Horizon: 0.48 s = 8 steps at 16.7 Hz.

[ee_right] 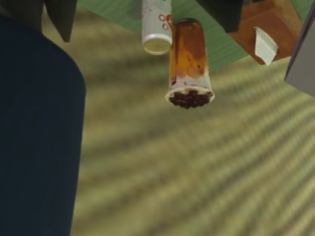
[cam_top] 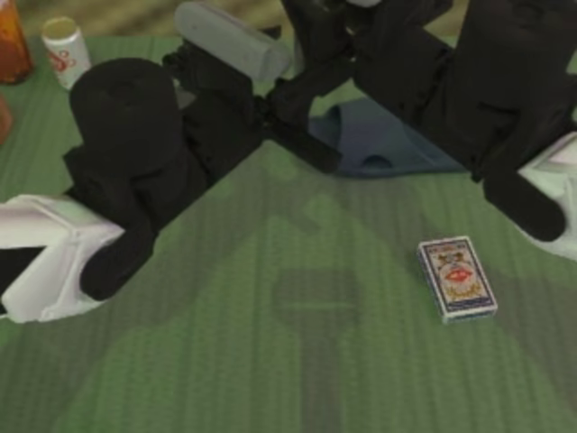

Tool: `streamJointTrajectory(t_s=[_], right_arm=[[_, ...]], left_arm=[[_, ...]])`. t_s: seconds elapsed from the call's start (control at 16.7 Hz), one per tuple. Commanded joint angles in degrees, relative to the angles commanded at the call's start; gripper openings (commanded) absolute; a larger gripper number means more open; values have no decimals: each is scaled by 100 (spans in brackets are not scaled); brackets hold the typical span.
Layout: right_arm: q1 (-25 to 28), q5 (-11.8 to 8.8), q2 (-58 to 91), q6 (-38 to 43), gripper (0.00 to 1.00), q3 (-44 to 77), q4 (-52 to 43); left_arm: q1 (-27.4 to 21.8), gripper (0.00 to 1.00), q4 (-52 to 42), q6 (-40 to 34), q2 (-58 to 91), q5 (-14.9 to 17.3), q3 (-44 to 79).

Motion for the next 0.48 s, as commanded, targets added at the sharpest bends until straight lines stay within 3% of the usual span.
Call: streamJointTrajectory(t_s=[0.06, 0.18, 0.48], right_arm=[[-10, 90, -71, -59, 0, 61, 5], [-59, 40, -111, -52, 0, 7, -3], [-469, -407, -516, -31, 0, -382, 2]], left_arm=[[107, 100, -2, 104, 66, -156, -70], [135, 100, -29, 108, -31, -147, -159], [351, 100, -231, 106, -1174, -47, -1051]])
